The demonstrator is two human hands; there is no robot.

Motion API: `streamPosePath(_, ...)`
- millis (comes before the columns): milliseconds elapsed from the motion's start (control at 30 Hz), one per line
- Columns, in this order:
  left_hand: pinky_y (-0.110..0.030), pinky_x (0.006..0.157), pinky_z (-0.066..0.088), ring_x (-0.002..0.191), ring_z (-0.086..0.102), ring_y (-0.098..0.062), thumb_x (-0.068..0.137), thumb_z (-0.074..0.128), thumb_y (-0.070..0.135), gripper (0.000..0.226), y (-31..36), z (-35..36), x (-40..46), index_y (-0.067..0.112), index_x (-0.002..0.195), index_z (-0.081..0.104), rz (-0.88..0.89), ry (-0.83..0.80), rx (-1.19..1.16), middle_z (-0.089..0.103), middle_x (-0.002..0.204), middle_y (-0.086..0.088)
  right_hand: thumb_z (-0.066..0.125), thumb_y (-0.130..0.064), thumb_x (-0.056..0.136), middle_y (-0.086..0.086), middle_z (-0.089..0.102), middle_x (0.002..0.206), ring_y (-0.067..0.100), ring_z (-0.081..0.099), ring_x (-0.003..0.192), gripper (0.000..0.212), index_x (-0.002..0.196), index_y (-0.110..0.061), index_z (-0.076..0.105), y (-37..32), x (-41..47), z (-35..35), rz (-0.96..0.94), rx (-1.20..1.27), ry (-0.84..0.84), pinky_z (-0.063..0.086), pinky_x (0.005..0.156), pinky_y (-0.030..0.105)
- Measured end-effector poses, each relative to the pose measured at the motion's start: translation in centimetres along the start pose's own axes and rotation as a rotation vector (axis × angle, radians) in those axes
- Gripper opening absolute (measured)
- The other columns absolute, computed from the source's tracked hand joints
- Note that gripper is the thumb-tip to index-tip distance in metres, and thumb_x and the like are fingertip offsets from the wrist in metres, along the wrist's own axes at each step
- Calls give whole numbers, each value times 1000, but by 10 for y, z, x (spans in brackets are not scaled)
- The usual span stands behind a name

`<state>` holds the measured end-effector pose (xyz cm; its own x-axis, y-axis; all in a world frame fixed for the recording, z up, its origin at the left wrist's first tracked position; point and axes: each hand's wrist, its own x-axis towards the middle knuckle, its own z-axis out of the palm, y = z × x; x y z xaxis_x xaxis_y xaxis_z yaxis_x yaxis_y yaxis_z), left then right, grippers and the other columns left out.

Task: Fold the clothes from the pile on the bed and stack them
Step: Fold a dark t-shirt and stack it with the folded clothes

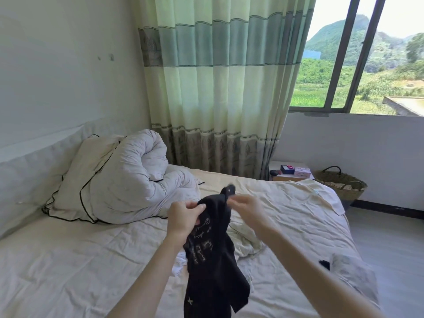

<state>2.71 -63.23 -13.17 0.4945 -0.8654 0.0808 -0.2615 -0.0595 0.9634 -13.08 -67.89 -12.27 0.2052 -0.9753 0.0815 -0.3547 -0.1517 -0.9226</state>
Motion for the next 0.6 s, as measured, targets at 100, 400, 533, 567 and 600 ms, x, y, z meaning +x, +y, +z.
streamPosePath(100, -38, 71, 59, 69, 70, -24, 80, 73, 14, 6, 3, 0, 4, 10, 84, 73, 78, -12, 83, 72, 75, -3, 71, -29, 82, -7, 64, 104, 3, 59, 89, 33, 112, -19, 64, 44, -22, 18, 7, -95, -130, 43, 81, 25)
streamPosePath(400, -20, 55, 55, 64, 70, -16, 80, 71, 3, 7, 9, -21, 5, 10, 80, 71, 62, 6, -162, 72, 69, -5, 66, -10, 84, 12, 64, 66, 17, 58, 62, 17, 75, 4, 67, 93, -18, 22, 99, -162, -113, 44, 59, 29)
streamPosePath(533, -32, 63, 59, 66, 70, -22, 82, 69, 3, 7, -10, -46, 15, 0, 88, 70, 19, 113, -69, 70, 73, -9, 68, -9, 83, -10, 46, 42, 2, 41, 40, 38, 49, -20, 55, 69, -1, -8, 65, -29, -15, 30, 43, 17)
streamPosePath(567, -39, 69, 59, 69, 69, -27, 82, 69, 3, 9, -17, -49, 16, -2, 89, 71, 10, 113, 2, 70, 74, -11, 69, -11, 83, -10, 49, 43, 2, 44, 41, 34, 51, -19, 58, 58, 4, -15, 42, -18, -10, 31, 42, 15)
streamPosePath(600, -43, 73, 58, 71, 69, -30, 82, 69, 4, 9, -24, -50, 17, -2, 89, 71, 12, 99, 93, 70, 74, -10, 69, -12, 83, -9, 54, 45, 2, 48, 42, 29, 55, -18, 61, 46, 10, -21, 14, -8, -21, 34, 42, 14)
